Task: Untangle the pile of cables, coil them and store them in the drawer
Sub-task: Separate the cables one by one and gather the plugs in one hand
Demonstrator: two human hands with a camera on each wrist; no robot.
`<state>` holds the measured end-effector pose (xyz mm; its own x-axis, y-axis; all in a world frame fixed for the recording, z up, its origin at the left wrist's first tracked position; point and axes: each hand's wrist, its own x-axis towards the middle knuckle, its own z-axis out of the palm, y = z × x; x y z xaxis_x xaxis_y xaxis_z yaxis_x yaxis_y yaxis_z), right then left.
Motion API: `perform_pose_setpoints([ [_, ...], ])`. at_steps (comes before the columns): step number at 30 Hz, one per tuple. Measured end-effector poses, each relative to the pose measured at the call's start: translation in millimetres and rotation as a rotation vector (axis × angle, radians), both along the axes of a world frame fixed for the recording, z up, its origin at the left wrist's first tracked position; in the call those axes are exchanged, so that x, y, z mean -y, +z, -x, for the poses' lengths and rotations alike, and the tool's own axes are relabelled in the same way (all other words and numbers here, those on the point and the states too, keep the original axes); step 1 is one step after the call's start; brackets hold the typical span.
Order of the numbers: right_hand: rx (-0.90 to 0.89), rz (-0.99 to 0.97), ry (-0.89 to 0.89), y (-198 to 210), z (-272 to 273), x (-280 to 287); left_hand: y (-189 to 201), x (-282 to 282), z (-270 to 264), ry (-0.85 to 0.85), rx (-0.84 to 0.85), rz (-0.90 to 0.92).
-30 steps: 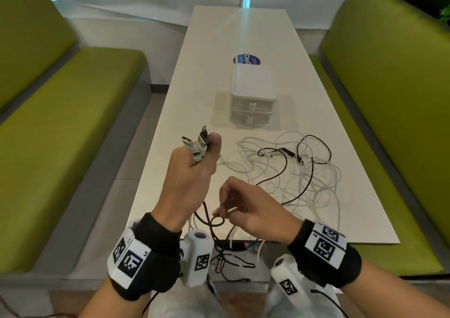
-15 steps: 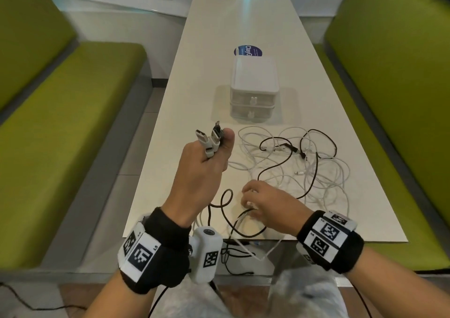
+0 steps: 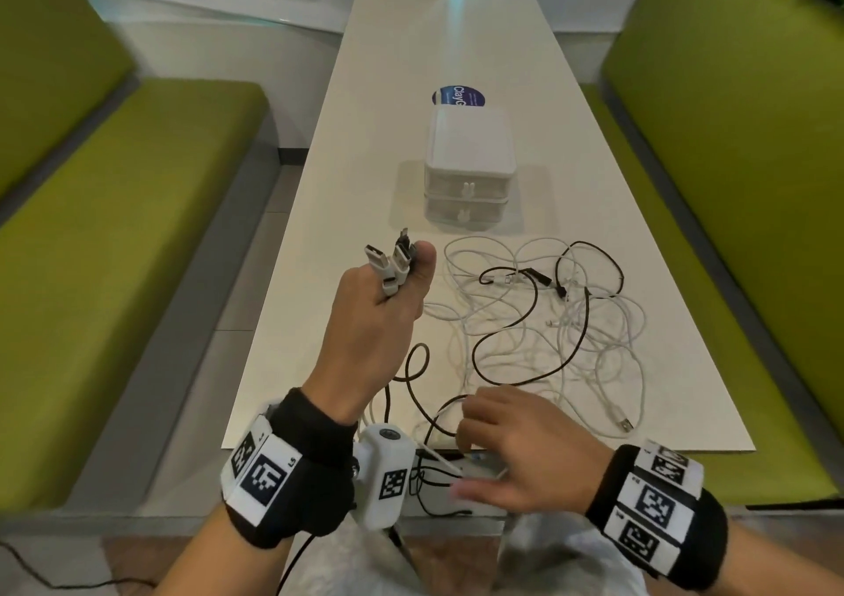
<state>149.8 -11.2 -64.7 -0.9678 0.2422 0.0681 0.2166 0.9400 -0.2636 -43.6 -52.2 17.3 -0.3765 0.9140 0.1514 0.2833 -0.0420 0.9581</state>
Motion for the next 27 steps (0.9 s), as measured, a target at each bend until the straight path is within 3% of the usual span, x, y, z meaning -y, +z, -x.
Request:
perform_pose_setpoints([
  [3, -0.039, 0.057, 0.01, -5.0, 4.3, 2.0, 3.1, 2.1, 3.1, -0.003, -0.001, -0.013],
  [7, -0.154, 0.571, -0.286, 11.5, -2.2, -13.5, 6.0, 5.2, 12.9, -0.004, 0.044, -0.011],
  [11, -0.411, 0.58, -0.445, 33.3, -2.6, -34.4, 4.9, 4.6, 9.5, -0.083, 0.029, 0.041],
  [16, -0.495, 0.66, -0.407, 67.6, 0.3, -43.3, -3.2, -0.4, 5.6, -0.114, -0.07, 0.066],
  [23, -0.622, 1.074, -0.266, 103.2, 4.3, -59.5, -7.0, -2.9, -4.5, -0.237, -0.221, 0.036],
  [27, -0.692, 1.022, -0.313, 104.1, 14.7, -62.8, -17.1, -6.7, -5.7, -0.309, -0.156, 0.057],
])
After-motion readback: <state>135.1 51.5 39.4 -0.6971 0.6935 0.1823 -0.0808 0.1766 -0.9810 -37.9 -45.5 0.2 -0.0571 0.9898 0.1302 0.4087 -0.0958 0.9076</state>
